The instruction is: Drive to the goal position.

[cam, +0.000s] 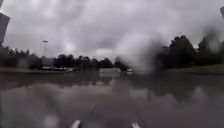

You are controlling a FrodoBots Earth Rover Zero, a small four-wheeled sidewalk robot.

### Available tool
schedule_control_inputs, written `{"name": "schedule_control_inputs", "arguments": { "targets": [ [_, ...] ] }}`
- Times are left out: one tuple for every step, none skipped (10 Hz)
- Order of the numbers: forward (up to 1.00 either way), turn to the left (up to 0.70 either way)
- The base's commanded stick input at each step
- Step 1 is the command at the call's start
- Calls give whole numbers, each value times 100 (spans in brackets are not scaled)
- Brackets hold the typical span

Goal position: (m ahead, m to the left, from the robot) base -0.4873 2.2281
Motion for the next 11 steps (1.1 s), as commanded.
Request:
{"name": "schedule_control_inputs", "arguments": {
  "targets": [
    [70,0],
    [70,0],
    [70,0],
    [70,0],
    [70,0],
    [70,0],
    [70,0],
    [70,0],
    [70,0],
    [70,0],
    [70,0]
  ]
}}
